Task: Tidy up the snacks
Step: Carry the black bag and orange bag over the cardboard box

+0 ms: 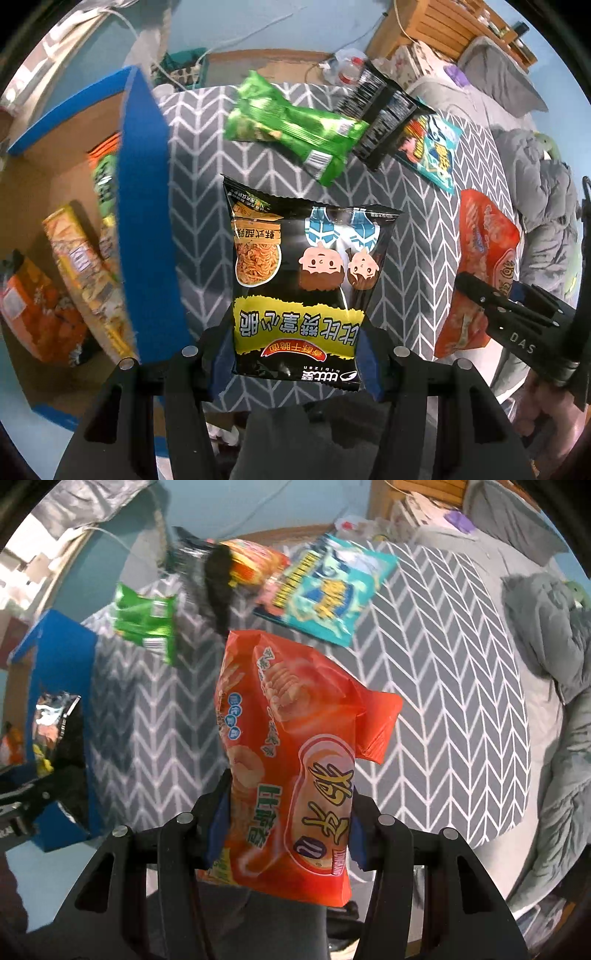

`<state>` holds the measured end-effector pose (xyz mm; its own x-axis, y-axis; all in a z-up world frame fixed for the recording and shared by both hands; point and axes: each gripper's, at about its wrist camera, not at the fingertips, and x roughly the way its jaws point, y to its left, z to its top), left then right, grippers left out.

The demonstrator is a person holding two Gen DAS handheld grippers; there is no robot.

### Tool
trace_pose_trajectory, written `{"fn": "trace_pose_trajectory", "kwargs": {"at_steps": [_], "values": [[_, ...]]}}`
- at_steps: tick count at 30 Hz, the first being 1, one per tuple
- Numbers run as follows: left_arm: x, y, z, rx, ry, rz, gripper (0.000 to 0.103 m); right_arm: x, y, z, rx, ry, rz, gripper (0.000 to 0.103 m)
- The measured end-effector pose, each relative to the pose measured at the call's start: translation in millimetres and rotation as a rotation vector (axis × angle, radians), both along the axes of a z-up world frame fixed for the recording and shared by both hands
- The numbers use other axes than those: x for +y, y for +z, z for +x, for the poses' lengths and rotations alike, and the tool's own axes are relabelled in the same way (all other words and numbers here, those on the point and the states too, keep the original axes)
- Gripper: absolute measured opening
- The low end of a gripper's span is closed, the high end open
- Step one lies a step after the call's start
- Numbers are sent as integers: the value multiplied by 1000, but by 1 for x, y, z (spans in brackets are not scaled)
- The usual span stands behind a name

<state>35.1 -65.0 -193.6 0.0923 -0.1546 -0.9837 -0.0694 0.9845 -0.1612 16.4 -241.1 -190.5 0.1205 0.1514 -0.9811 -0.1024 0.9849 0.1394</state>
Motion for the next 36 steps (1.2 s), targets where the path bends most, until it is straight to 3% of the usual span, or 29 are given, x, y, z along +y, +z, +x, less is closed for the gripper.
{"fn": "trace_pose_trajectory", "kwargs": {"at_steps": [6,17,27,36], "values": [[22,13,-10,-18,59,1,58,-2,7,22,-16,70,33,52],[72,37,-28,-65,193,-16,58,55,33,24,-46,185,71,52],[130,34,-44,-66,331,-7,58,105,43,27,-58,263,114,52],[172,16,-59,-57,391,8,58,154,52,25,-73,336,144,52]]}}
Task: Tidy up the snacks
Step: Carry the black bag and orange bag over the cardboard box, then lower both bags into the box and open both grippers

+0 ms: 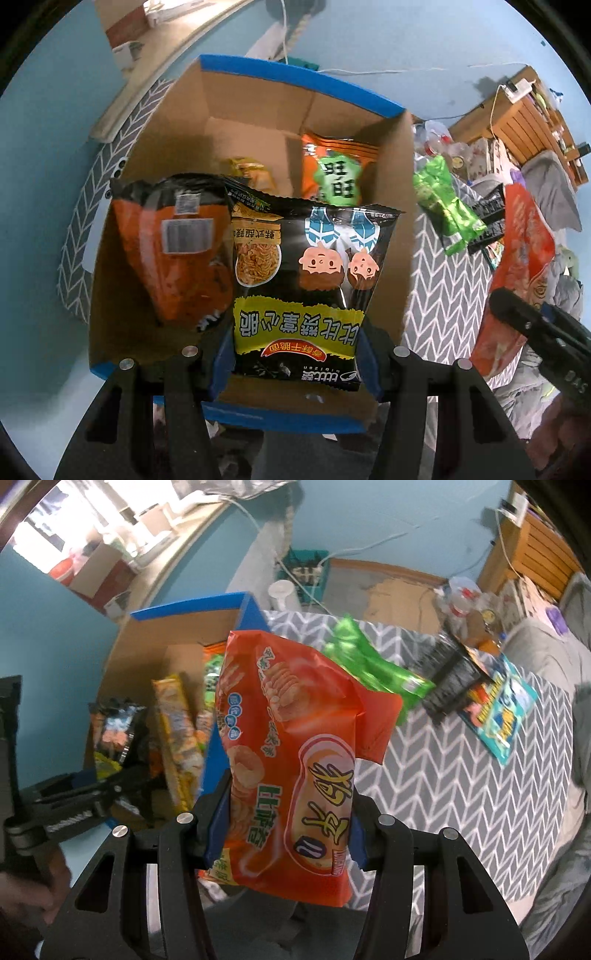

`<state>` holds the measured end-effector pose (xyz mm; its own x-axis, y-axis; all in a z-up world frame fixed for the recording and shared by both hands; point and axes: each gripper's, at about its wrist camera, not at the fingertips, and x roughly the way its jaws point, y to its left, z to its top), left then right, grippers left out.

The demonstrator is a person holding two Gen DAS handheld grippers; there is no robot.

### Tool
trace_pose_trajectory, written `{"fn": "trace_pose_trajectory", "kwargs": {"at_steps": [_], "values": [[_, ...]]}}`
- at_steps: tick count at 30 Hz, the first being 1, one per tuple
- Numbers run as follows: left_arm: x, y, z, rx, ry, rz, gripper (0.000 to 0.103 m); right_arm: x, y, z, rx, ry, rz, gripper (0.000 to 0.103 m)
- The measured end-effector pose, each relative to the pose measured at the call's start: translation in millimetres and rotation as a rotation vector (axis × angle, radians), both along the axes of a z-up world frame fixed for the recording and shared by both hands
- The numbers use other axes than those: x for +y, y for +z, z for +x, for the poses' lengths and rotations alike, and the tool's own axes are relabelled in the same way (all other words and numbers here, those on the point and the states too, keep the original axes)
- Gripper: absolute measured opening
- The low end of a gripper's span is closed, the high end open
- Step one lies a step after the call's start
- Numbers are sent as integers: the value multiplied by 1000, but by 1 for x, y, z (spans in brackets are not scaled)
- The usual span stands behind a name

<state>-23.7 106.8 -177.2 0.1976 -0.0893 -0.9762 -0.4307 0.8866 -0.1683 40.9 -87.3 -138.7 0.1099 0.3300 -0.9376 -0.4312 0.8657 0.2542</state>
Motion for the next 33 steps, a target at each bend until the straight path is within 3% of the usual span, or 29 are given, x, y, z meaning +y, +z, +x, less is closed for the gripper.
{"fn": "trace_pose_trajectory", "kwargs": {"at_steps": [17,22,33], "values": [[30,-27,-15,49,28,-27,61,77,-15,-10,48,119,18,52],[37,-19,-27,32,51,-35,76,92,-18,-11,52,146,12,52],[52,0,-49,17,101,-69,78,125,-32,-18,73,216,2,52]]}}
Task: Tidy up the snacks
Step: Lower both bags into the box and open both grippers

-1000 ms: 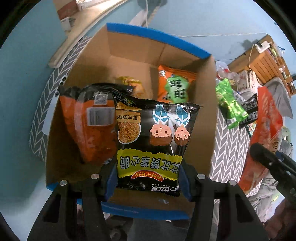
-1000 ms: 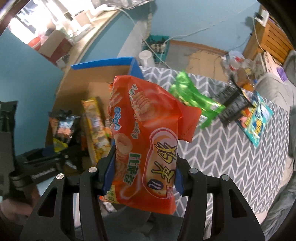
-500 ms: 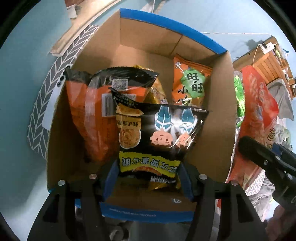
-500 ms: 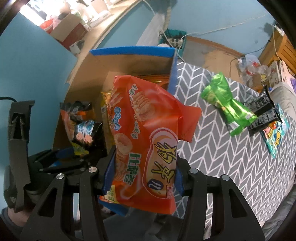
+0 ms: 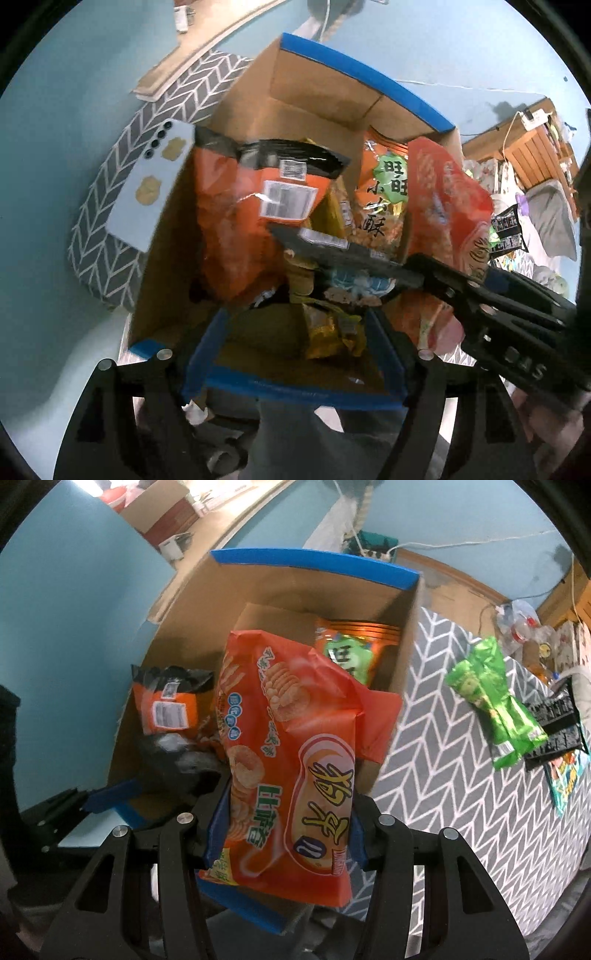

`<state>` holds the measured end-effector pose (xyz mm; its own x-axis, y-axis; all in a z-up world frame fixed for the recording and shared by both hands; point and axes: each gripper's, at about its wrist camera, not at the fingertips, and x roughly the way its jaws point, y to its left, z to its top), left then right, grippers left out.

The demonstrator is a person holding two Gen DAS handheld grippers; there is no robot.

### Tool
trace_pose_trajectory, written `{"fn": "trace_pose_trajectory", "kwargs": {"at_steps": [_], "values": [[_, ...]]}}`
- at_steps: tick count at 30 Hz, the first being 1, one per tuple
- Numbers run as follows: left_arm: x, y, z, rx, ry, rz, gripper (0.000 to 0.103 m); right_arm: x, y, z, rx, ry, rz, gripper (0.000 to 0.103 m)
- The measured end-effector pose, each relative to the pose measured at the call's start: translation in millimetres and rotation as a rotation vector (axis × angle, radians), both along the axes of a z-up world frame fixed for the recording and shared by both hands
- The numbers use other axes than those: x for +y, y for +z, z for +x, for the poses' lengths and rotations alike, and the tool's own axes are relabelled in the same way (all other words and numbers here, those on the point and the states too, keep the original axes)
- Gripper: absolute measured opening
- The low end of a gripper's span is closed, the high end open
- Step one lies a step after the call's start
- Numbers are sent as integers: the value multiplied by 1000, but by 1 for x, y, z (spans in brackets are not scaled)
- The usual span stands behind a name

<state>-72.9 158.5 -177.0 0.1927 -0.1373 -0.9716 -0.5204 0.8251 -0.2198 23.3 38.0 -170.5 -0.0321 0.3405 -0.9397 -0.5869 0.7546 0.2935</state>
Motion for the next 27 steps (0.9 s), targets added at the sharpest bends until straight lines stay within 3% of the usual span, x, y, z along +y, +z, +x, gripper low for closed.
{"fn": "trace_pose_trajectory", "kwargs": {"at_steps": [7,16,21,27], "values": [[12,12,-17,-9,52,-6,78,13,-7,0,-7,39,-15,53],[27,26,-28,-16,116,-10,79,24,-10,11,-26,38,-26,63],[29,30,-27,-23,112,-1,79,23,3,21,-54,7,-3,74],[18,40,-18,-45,74,8,79,16,18,24,-87,6,2,75]]}}
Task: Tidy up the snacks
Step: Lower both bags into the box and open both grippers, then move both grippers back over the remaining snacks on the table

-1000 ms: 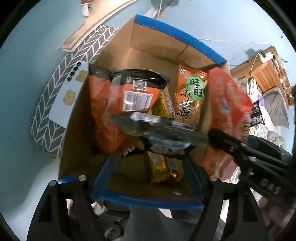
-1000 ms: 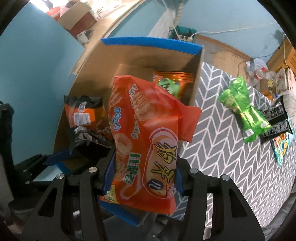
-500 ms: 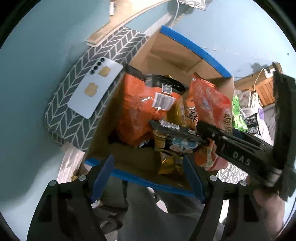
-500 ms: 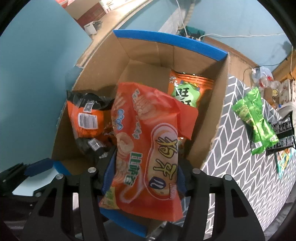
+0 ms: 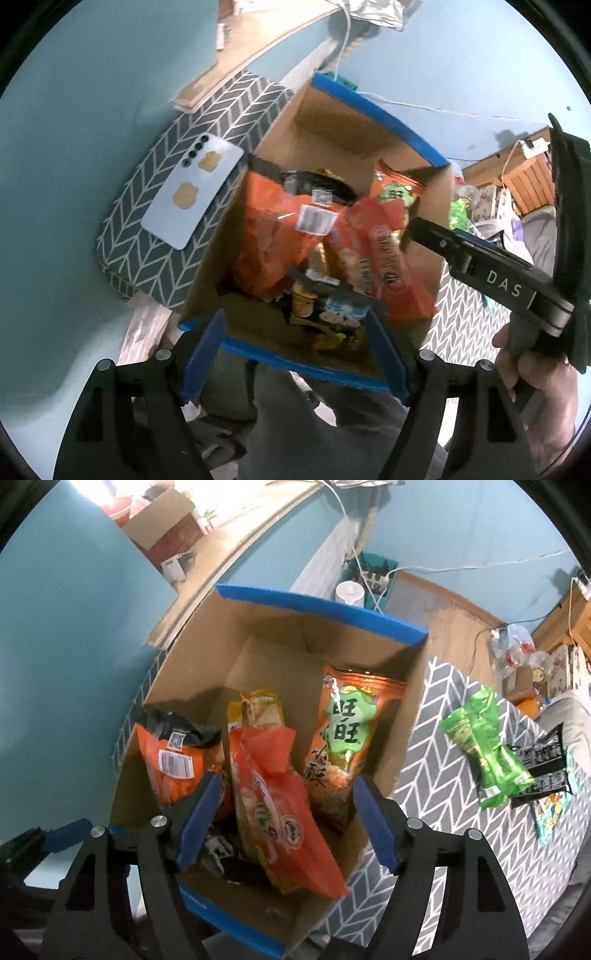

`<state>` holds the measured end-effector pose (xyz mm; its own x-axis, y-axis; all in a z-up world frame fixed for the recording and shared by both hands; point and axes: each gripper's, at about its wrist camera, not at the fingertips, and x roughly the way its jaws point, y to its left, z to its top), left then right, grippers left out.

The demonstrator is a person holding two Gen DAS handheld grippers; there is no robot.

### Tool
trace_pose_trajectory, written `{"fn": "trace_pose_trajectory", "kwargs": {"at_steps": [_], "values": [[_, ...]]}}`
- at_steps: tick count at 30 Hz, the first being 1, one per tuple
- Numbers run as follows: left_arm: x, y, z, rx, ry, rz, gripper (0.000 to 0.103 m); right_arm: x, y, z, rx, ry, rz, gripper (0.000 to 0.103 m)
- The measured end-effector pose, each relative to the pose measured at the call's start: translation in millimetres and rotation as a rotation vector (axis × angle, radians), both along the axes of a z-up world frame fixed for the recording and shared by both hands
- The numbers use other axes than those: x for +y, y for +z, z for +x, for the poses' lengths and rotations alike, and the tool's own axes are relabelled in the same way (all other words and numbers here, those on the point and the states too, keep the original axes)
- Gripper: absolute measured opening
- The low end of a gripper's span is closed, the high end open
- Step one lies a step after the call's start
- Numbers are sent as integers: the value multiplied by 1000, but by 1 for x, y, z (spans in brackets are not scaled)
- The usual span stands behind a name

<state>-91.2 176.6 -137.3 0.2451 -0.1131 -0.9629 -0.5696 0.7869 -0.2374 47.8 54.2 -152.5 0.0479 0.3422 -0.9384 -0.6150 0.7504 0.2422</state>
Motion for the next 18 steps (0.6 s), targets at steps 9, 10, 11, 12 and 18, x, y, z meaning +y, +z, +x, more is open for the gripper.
{"fn": "trace_pose_trajectory", "kwargs": {"at_steps": [9,10,11,12,18], "values": [[-30,8,26,-19,-68,-11,79,-32,25,6,-53,-20,-16,75],[-34,8,30,-18,-76,-14,79,-39,27,9,-57,-30,-18,75],[-40,8,34,-19,-85,-19,79,-47,29,12,-59,-41,-18,75],[-44,8,38,-19,-93,-22,79,-54,29,16,-60,-50,-18,75],[-80,8,65,-26,-159,-37,79,-99,30,44,-74,-111,-38,75]]}}
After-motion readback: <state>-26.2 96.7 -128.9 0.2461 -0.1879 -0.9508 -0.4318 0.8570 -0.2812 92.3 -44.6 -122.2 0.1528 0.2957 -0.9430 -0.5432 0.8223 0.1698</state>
